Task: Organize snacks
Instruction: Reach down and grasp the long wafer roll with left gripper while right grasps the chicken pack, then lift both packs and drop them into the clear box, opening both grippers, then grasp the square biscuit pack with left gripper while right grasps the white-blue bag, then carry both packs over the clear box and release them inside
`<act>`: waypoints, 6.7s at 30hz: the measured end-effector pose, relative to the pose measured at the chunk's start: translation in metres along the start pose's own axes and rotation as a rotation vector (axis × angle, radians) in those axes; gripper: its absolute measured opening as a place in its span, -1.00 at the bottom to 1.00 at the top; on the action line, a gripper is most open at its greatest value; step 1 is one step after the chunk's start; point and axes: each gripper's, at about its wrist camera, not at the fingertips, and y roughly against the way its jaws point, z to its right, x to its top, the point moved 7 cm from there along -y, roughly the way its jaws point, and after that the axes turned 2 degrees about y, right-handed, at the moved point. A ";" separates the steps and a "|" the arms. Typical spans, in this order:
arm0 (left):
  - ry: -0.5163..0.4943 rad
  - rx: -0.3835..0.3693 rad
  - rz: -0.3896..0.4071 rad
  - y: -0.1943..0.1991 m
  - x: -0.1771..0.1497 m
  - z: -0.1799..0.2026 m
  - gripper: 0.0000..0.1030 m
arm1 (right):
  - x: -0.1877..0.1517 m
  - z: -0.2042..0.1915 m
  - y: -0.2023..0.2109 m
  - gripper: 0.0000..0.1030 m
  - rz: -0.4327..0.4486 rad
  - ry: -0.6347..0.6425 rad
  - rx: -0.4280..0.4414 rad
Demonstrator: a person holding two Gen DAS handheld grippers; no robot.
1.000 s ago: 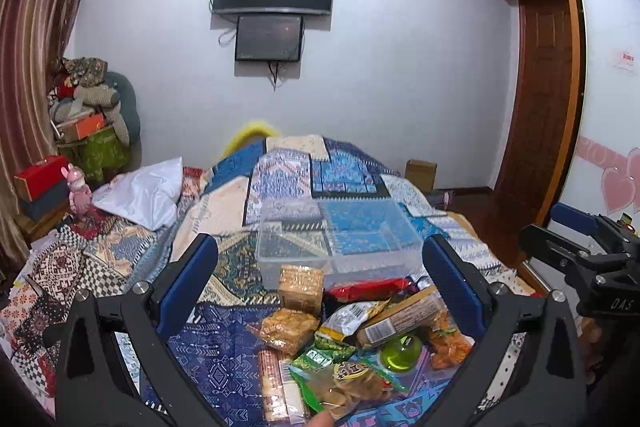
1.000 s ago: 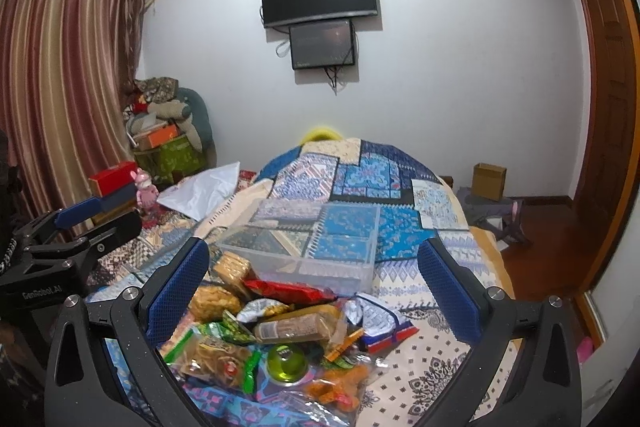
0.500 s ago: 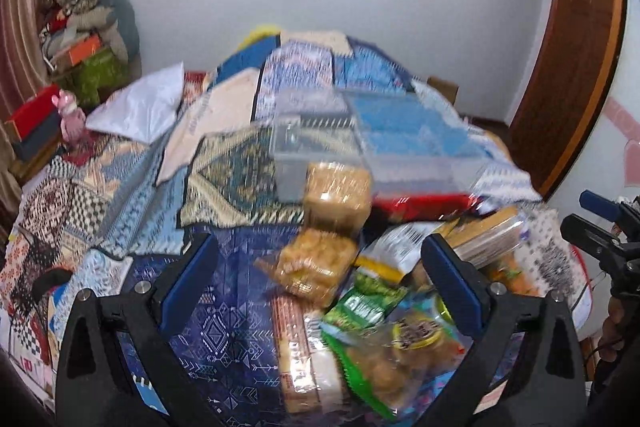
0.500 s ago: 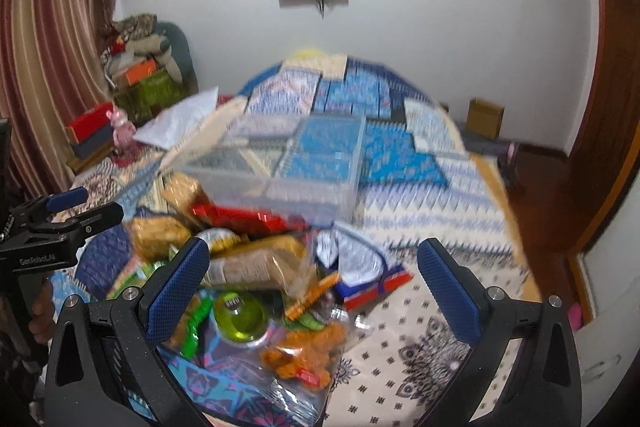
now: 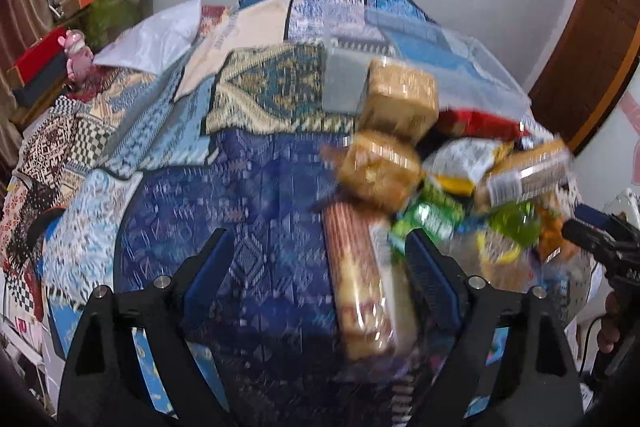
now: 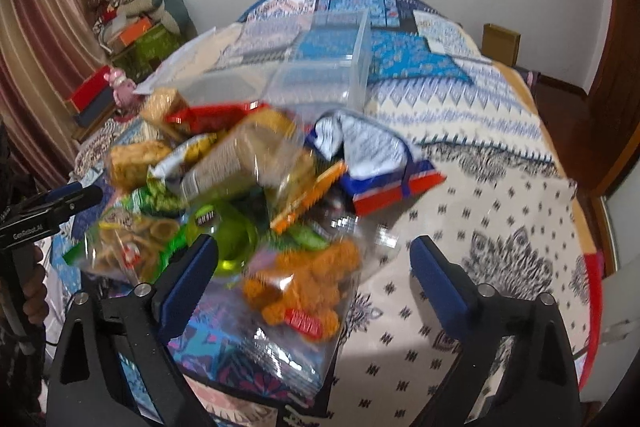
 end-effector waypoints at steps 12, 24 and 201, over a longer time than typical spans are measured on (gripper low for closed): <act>-0.023 -0.039 -0.095 -0.029 -0.020 0.019 0.64 | -0.012 -0.004 -0.022 0.42 -0.084 -0.037 0.048; -0.055 -0.010 -0.066 -0.017 -0.026 0.017 -0.13 | -0.017 -0.008 -0.009 0.11 -0.064 -0.001 0.024; -0.132 -0.104 0.111 -0.086 0.178 0.089 0.06 | 0.180 0.005 -0.087 0.18 0.133 0.079 -0.062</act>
